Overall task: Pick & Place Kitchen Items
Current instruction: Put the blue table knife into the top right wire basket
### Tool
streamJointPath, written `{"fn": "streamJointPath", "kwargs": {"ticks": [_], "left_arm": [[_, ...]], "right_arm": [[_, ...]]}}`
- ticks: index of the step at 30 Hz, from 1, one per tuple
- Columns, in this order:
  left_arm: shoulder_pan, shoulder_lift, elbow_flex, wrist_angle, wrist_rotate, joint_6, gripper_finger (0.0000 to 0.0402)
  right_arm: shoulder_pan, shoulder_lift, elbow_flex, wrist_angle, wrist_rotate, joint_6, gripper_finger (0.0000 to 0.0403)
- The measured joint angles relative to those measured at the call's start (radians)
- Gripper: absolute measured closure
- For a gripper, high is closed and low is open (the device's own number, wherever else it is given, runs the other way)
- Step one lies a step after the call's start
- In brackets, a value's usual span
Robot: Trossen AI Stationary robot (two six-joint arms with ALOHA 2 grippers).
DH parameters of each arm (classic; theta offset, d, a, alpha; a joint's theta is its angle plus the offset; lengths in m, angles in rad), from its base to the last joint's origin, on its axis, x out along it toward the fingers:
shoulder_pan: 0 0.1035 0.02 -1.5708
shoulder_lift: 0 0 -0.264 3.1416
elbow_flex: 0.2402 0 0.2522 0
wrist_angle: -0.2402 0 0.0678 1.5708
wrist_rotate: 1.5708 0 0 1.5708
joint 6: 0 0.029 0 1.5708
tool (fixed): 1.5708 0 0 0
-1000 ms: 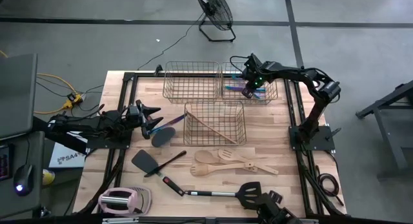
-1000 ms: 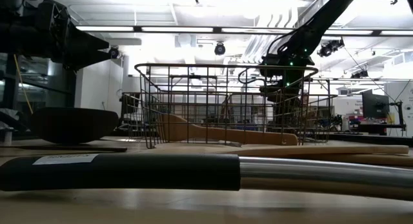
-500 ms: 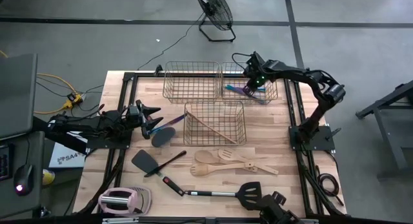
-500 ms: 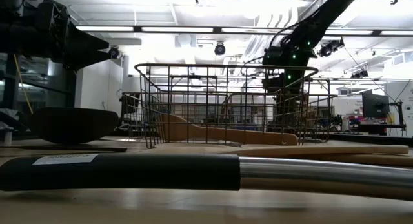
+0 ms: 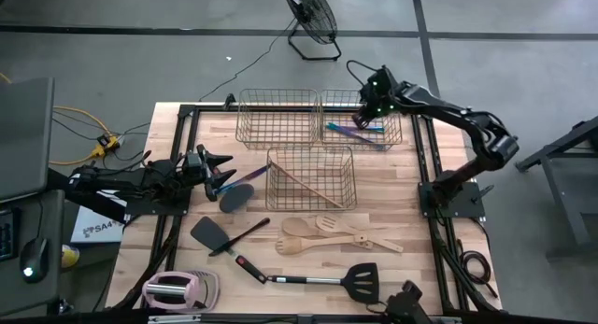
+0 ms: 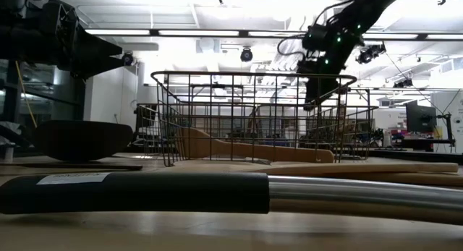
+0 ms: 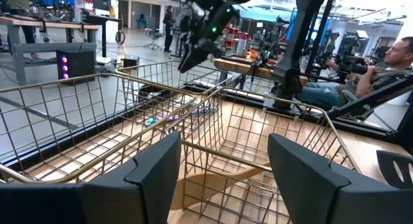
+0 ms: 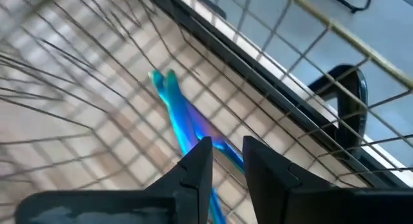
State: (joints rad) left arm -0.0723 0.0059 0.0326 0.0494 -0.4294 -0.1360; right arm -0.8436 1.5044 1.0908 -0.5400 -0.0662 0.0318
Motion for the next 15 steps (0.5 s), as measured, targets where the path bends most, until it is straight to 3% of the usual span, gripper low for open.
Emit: {"fn": "streamJointPath", "kwargs": {"ticks": [15], "left_arm": [[0.0, 0.0, 0.0, 0.0, 0.0, 0.0, 0.0171]], "right_arm": [[0.103, -0.232, 0.0, -0.11, -0.17, 0.133, 0.0325]]}}
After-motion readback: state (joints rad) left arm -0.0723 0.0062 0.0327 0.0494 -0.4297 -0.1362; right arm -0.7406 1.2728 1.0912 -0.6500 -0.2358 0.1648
